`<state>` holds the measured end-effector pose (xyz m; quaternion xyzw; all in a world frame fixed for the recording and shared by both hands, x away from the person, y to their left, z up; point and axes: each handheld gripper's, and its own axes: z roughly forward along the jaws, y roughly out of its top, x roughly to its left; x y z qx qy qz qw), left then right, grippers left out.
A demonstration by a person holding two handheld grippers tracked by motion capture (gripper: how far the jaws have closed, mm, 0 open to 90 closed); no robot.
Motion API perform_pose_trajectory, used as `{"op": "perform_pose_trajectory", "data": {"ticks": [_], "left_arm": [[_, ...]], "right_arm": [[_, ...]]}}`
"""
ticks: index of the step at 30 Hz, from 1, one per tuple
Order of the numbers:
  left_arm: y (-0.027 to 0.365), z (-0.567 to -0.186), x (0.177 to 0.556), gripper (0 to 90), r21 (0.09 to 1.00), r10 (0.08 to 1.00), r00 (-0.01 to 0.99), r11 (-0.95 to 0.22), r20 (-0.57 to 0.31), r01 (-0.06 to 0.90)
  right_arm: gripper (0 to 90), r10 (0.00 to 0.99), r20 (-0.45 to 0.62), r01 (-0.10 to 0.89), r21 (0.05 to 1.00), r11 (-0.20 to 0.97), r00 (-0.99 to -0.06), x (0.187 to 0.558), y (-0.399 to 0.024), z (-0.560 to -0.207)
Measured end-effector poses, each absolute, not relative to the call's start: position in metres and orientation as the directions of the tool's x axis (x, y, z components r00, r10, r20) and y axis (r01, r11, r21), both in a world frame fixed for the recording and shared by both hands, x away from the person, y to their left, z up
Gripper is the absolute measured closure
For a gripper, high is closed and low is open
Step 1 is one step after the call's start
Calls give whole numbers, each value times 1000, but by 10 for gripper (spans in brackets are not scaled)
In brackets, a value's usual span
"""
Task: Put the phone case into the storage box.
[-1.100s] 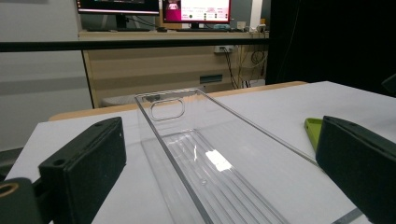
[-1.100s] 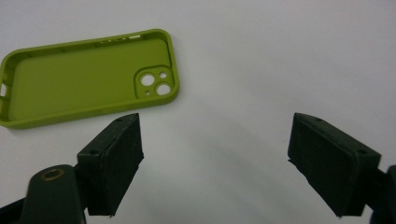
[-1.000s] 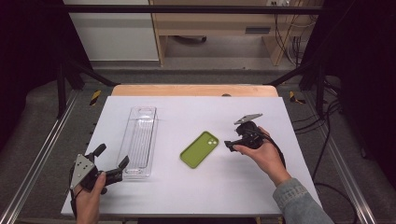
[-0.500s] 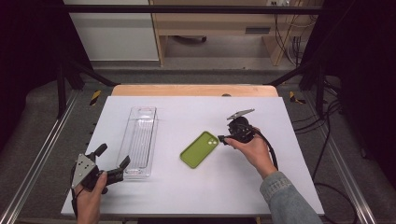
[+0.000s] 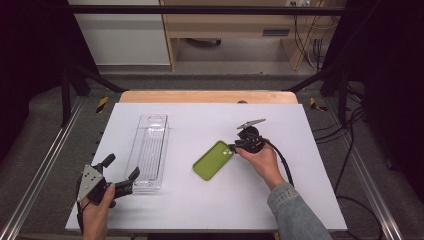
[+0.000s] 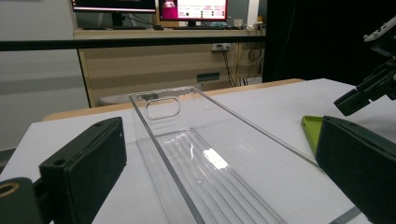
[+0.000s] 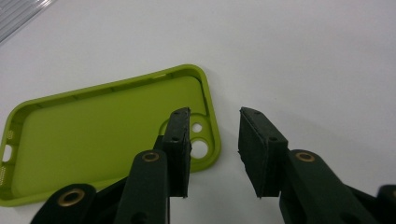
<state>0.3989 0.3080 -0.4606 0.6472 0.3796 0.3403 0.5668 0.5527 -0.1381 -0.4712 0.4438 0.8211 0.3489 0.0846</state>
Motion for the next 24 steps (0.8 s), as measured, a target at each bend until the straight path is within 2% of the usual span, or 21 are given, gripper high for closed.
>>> {"op": "perform_pose_trajectory", "data": {"ticks": [12, 24], "left_arm": [[308, -461, 399, 14, 992, 877, 480, -68, 8, 106], [308, -461, 399, 15, 992, 876, 482, -72, 12, 106]], "right_arm": [[719, 789, 168, 676, 636, 371, -591, 556, -133, -483], [742, 787, 157, 676, 626, 388, -597, 556, -131, -487]]}}
